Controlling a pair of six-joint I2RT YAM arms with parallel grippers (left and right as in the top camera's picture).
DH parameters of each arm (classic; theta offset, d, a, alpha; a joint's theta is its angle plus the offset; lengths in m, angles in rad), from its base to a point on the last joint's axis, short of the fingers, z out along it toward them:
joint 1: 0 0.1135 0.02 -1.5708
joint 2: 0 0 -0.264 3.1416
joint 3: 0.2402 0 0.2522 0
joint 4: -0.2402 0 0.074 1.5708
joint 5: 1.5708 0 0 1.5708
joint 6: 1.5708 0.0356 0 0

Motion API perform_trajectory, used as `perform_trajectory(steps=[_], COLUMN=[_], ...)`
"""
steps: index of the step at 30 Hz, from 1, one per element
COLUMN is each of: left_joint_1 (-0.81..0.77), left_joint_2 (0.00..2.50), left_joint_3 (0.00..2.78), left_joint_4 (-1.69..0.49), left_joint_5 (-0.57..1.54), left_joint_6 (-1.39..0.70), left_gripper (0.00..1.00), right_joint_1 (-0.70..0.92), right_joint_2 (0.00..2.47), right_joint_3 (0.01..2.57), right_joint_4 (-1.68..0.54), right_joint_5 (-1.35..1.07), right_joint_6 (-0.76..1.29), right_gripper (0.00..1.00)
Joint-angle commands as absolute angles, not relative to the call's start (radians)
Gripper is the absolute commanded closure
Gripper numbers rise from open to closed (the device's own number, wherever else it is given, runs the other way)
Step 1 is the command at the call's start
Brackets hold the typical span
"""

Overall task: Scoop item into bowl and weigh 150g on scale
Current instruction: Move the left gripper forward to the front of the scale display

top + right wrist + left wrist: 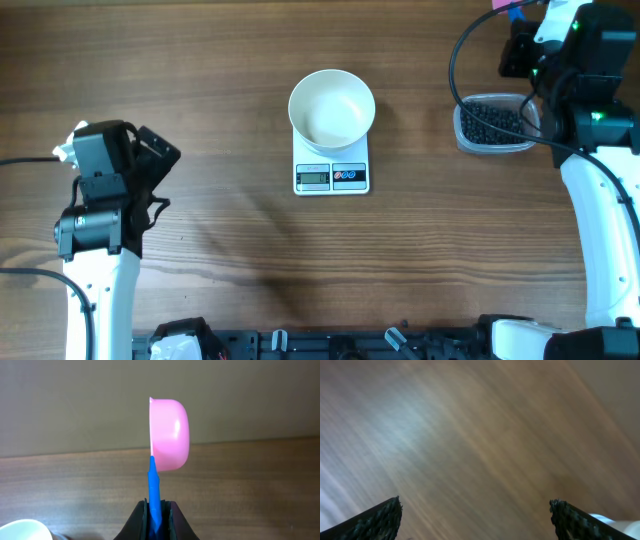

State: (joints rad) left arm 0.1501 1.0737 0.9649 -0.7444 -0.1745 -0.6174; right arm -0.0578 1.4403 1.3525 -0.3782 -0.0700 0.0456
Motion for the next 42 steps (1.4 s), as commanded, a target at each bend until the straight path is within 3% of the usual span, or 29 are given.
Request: perform_trajectory(steps=[1, 7, 11, 14, 30, 37, 42], left_joint_1=[0.155, 0.153, 0.125, 0.075, -0.287, -0.354, -0.363], left_joint_2=[1.076, 1.077, 1.078, 1.088, 1.231, 1.236, 1.226], left_joint_3=[0.963, 0.963, 0.963, 0.963, 0.963, 0.963, 0.963], left_joint_4=[-0.712, -0.661, -0.667, -0.673, -0.711, -0.735, -0.787], left_joint_5=[-0.054, 0.369, 0.475, 0.474, 0.443, 0.436, 0.286], left_joint_6=[-0.532, -0.166, -0.133, -0.074, 0.08, 0.064, -0.085], left_gripper=[0.0, 0.0, 0.0, 0.0, 0.0, 0.0, 0.0], right_joint_1=[-0.06, -0.06, -0.06, -0.06, -0.06, -0.06, -0.06], right_joint_2=[1.444, 1.444, 1.444, 1.431, 1.428, 1.427, 1.415], right_joint_3=[1.367, 1.367, 1.367, 1.367, 1.367, 1.367, 1.367], right_joint_4=[-0.418, -0.442, -0.443, -0.439, -0.516, -0.564, -0.608], right_joint_5=[-0.102, -0.105, -0.105, -0.112, -0.185, -0.181, -0.181], right_joint_6=[0.044, 0.139, 0.159, 0.26, 0.262, 0.194, 0.176], right_gripper=[0.96, 0.96, 0.96, 0.96, 0.96, 0.96, 0.96])
